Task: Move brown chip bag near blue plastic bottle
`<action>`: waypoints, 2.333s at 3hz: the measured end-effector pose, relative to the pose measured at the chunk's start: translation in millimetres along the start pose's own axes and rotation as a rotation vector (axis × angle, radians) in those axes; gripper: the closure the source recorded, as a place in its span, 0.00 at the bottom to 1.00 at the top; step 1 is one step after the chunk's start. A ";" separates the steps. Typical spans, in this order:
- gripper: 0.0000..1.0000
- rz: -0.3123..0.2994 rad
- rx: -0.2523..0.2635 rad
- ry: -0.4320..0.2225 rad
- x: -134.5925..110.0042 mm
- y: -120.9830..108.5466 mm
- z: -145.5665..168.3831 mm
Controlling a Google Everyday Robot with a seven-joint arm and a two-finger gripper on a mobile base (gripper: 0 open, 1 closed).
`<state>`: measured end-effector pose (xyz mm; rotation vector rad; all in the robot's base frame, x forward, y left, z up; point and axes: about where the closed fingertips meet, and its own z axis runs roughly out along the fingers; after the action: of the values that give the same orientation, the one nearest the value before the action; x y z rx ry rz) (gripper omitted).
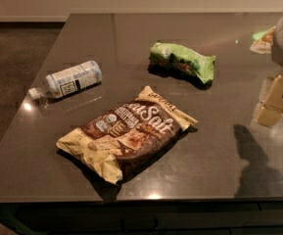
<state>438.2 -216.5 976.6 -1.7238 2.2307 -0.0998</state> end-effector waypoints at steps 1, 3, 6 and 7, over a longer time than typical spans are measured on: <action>0.00 -0.002 0.000 -0.001 -0.8 0.0 0.1; 0.00 -0.187 -0.021 -0.108 -82.5 7.3 20.8; 0.00 -0.433 -0.205 -0.071 -155.3 21.7 120.8; 0.00 -0.474 -0.247 -0.042 -155.5 25.1 138.6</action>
Offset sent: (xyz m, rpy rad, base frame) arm 0.0168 0.0658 -0.0014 0.0609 -0.0242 0.1592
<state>489.6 -42.5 871.4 -2.3353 1.8236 0.1091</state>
